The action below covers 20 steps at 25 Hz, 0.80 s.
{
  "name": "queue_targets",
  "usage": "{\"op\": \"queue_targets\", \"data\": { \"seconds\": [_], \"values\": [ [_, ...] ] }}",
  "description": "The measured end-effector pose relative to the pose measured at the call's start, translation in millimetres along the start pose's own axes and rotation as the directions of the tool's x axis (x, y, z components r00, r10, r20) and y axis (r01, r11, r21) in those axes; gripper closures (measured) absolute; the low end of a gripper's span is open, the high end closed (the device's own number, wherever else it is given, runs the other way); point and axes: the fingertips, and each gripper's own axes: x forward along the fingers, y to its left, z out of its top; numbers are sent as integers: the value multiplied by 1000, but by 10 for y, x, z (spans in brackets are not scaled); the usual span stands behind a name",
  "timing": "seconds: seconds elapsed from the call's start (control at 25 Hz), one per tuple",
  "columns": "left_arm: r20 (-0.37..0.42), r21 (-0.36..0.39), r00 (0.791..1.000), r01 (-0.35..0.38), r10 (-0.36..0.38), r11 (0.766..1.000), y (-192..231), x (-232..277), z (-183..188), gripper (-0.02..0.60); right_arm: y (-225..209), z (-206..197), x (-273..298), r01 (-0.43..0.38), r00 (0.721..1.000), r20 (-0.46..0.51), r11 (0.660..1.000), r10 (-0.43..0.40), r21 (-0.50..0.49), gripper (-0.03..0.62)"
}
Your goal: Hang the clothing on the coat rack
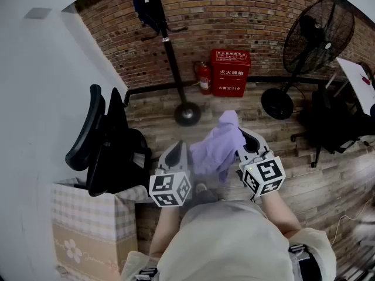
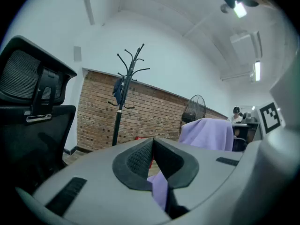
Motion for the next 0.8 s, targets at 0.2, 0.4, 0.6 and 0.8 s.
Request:
{"op": "queue_targets", "data": {
  "seconds": [0.2, 0.4, 0.6, 0.8],
  "values": [
    [6, -9, 1000, -9, 9, 1000, -29, -41, -9, 577, 112, -3, -26, -39, 999, -4, 999, 39, -23, 582],
    [9, -23, 1000, -22, 23, 999, -70, -58, -27, 577, 88, -5, -26, -57, 998, -8, 998, 57, -30, 582],
    [0, -23, 999, -35, 35, 999, -141, -63, -82, 577, -20, -31, -55, -63, 998, -31, 997, 61, -35, 582],
    [-6, -16, 999, -36, 36, 999, -209, -15, -115, 577, -135, -60, -74, -83, 996, -41, 997, 82, -10, 582]
  ]
}}
